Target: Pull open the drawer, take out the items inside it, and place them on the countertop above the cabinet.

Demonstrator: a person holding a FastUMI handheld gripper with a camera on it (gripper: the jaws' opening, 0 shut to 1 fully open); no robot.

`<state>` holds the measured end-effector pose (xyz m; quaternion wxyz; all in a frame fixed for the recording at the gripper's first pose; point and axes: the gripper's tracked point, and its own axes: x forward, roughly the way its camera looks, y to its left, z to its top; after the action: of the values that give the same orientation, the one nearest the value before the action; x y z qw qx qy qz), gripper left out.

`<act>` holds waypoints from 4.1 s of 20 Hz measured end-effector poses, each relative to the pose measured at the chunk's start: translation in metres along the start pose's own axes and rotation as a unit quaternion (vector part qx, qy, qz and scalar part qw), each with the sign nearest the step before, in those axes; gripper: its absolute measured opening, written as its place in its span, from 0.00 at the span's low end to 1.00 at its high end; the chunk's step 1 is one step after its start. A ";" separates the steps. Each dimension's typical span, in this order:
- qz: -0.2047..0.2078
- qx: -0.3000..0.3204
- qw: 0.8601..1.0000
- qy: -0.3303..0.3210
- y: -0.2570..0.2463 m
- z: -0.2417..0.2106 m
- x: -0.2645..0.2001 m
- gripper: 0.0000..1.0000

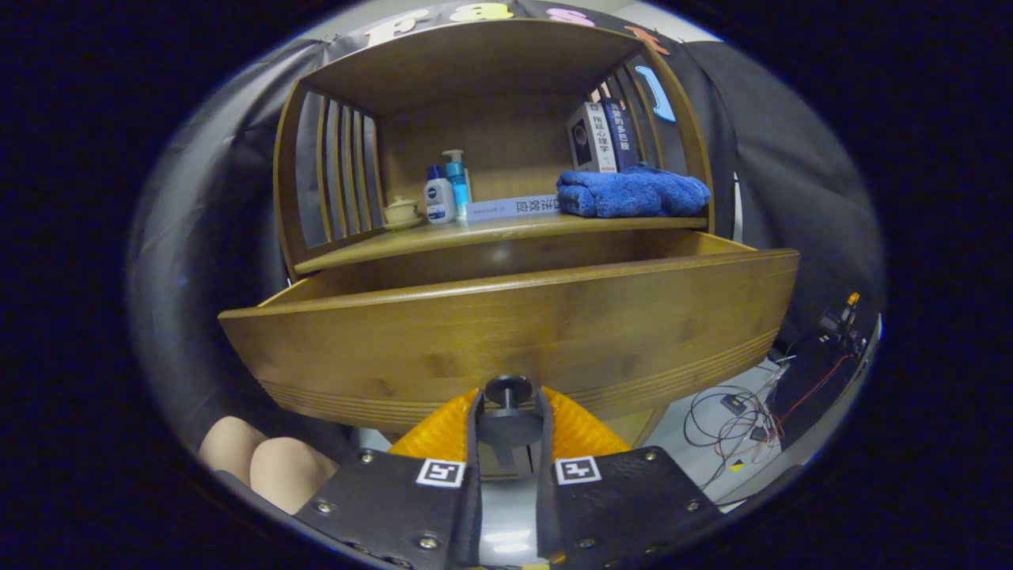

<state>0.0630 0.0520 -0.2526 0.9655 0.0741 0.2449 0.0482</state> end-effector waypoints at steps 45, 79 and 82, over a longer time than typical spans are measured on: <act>-0.012 -0.043 0.998 -0.053 0.000 0.074 -0.080 0.44; 0.055 -0.133 0.952 0.270 0.000 0.043 0.106 0.62; 0.059 -0.129 0.950 0.280 0.001 0.040 0.106 0.62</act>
<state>0.1750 0.0622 -0.2667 0.8550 -0.0535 0.4921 0.1549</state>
